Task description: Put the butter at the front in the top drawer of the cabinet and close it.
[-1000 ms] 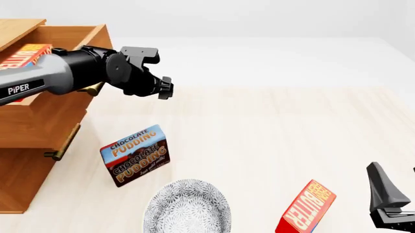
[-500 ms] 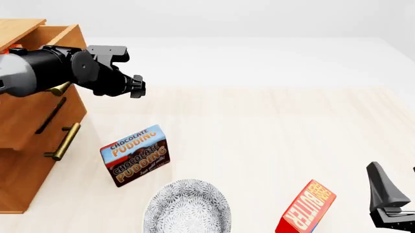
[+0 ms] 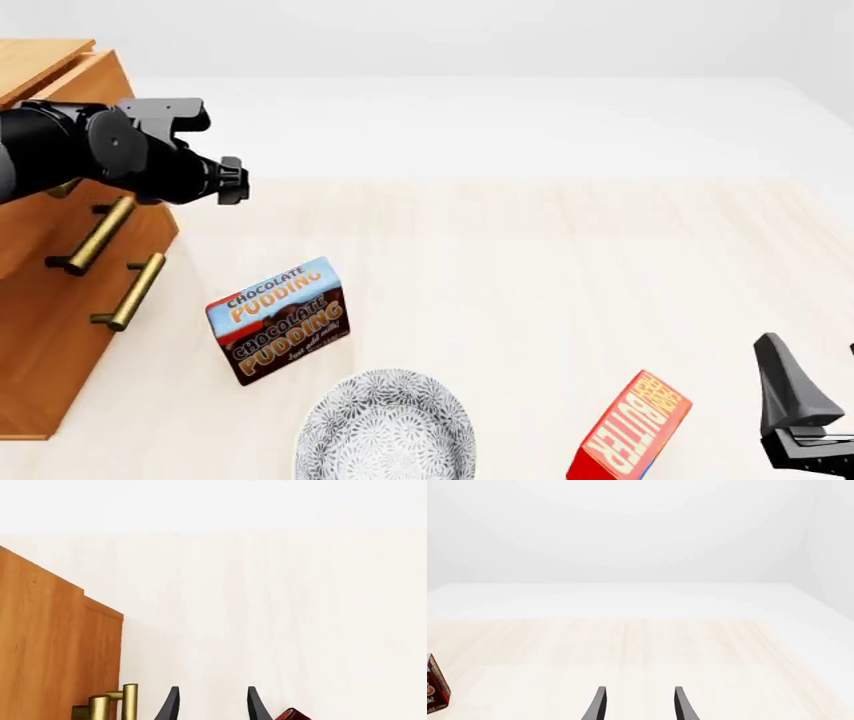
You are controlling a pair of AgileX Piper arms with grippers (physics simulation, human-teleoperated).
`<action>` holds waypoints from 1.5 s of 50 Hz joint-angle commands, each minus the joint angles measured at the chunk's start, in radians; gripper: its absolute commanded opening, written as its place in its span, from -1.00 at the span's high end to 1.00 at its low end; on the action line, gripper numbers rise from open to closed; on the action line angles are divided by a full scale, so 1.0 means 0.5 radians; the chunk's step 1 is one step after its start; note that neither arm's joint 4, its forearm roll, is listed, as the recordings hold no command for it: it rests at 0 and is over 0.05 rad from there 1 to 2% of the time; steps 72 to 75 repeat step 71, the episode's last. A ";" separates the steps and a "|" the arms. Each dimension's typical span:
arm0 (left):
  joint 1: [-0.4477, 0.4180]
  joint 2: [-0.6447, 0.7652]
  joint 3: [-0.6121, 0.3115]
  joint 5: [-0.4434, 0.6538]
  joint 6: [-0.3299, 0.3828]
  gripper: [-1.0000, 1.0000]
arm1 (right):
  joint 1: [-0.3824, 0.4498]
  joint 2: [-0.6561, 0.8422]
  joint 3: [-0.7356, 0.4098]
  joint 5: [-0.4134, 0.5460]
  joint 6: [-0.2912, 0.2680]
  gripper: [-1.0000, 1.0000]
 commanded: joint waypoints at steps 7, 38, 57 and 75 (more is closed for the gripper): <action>0.184 -0.090 0.068 0.006 0.021 -1.00 | 0.000 -0.002 0.002 0.000 0.000 -1.00; 0.185 -0.210 0.063 0.101 0.051 -1.00 | 0.000 -0.002 0.002 0.000 0.001 -1.00; -0.087 -0.459 0.269 0.107 0.061 -1.00 | 0.000 -0.004 0.002 0.001 -0.001 -1.00; -0.245 -0.680 0.417 0.099 0.013 -1.00 | 0.000 -0.003 0.002 0.000 0.000 -1.00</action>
